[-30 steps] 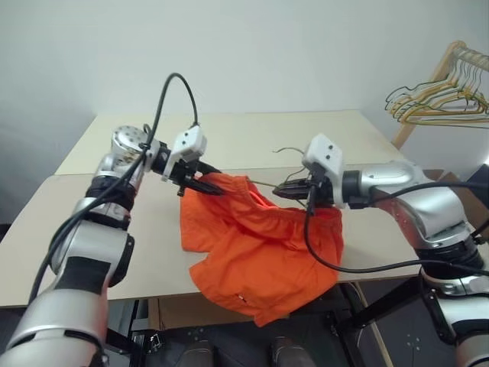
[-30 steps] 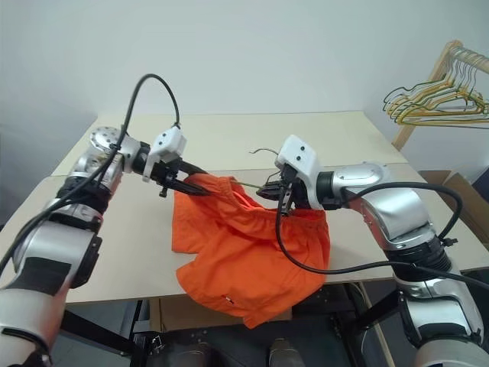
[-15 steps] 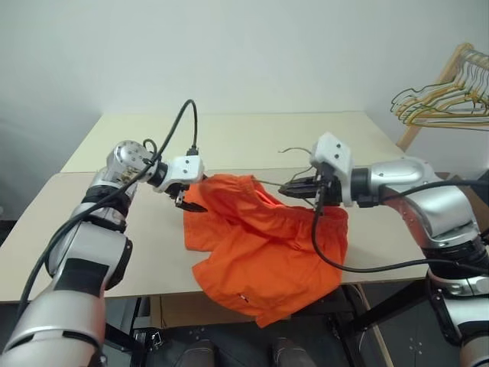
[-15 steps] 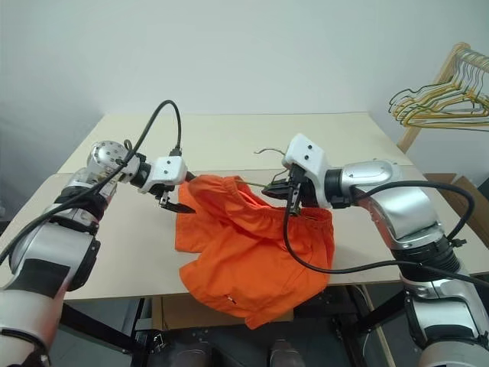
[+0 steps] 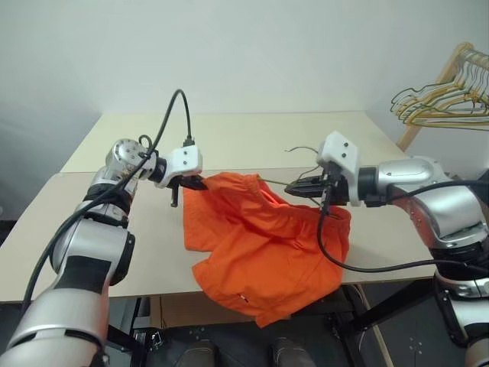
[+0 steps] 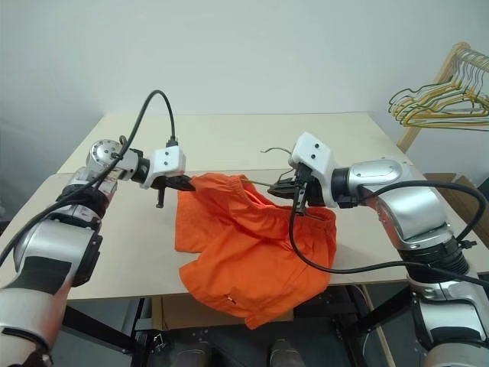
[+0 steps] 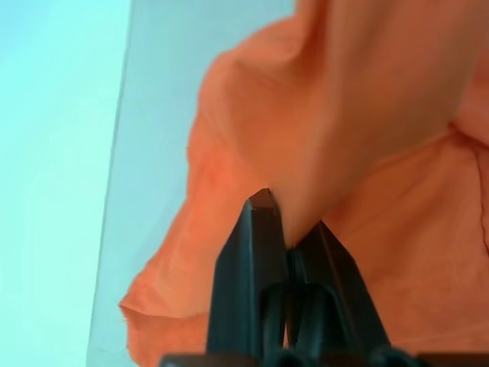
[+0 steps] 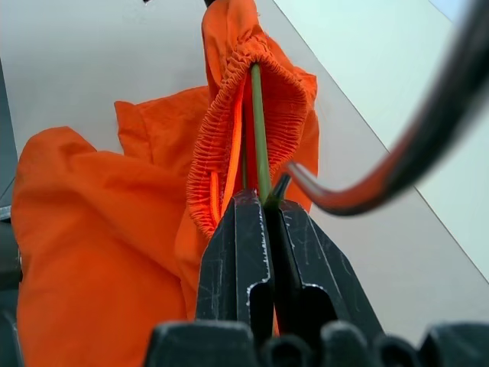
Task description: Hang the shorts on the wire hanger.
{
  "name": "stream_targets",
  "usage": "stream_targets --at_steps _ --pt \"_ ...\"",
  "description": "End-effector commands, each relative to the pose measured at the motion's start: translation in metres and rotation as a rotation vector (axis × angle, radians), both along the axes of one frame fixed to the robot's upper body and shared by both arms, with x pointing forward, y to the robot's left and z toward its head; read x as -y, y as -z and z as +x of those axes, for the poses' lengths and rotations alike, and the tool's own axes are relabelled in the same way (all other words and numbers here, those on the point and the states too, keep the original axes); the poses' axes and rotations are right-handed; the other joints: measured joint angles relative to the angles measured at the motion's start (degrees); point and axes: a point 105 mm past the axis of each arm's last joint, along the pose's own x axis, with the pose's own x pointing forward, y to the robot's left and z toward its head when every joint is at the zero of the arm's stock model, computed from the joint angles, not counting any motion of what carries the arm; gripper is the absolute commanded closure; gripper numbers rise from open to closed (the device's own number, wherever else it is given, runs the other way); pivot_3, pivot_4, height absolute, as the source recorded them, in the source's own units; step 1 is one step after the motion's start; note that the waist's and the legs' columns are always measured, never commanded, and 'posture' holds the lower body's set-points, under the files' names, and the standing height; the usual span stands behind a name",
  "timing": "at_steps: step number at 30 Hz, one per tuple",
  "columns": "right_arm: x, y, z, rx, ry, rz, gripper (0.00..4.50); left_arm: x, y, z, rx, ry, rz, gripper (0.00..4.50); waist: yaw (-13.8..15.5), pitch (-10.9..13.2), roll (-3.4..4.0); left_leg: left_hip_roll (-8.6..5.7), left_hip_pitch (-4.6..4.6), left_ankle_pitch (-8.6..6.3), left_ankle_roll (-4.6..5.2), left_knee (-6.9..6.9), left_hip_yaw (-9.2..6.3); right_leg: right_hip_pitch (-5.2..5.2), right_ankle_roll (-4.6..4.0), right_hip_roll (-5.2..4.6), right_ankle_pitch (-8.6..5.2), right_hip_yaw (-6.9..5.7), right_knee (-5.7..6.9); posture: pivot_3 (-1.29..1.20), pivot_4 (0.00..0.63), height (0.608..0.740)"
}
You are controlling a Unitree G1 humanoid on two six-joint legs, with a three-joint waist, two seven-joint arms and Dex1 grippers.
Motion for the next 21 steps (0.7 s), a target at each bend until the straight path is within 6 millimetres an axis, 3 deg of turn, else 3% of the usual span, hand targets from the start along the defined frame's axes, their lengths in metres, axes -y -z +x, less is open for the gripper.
stream_targets --at_steps 1,6,12,18,21 --pt "0.006 -0.009 0.002 0.060 0.028 -0.013 4.50 0.006 -0.036 0.000 0.045 0.047 -0.096 4.45 0.0 0.0 0.00 0.00 0.00 0.00 0.00 0.00 0.00 0.00 0.00 0.00 0.00 0.00 -0.01 0.06 0.000 0.740" --pt "0.012 0.014 0.006 0.060 0.060 -0.117 4.50 -0.003 -0.042 0.000 0.059 0.025 -0.083 4.45 0.0 0.0 0.00 0.00 0.00 0.00 0.00 -0.01 0.00 0.00 0.00 0.00 -0.01 -0.01 0.00 0.07 0.000 0.740" --pt "0.018 0.023 0.011 0.054 0.104 -0.148 4.50 -0.008 -0.044 0.000 0.052 0.006 -0.096 4.45 0.2 0.0 0.00 0.00 0.00 0.00 0.00 0.00 -0.01 0.00 0.02 0.00 -0.01 -0.01 0.02 0.08 0.000 0.740" --pt "0.023 0.033 0.001 -0.012 0.075 -0.165 4.50 -0.013 -0.049 0.004 0.078 -0.034 -0.106 4.45 0.6 0.0 0.00 0.00 0.00 0.00 0.00 -0.01 -0.01 0.00 0.01 0.00 -0.01 -0.01 0.00 0.08 0.000 0.740" --pt "0.032 0.043 0.012 0.018 0.165 -0.208 4.50 -0.015 -0.052 0.005 0.089 -0.045 -0.119 4.45 0.6 0.0 0.00 -0.01 -0.01 0.00 0.00 -0.01 -0.01 0.01 0.01 0.00 -0.01 -0.01 -0.03 0.08 0.000 0.740"
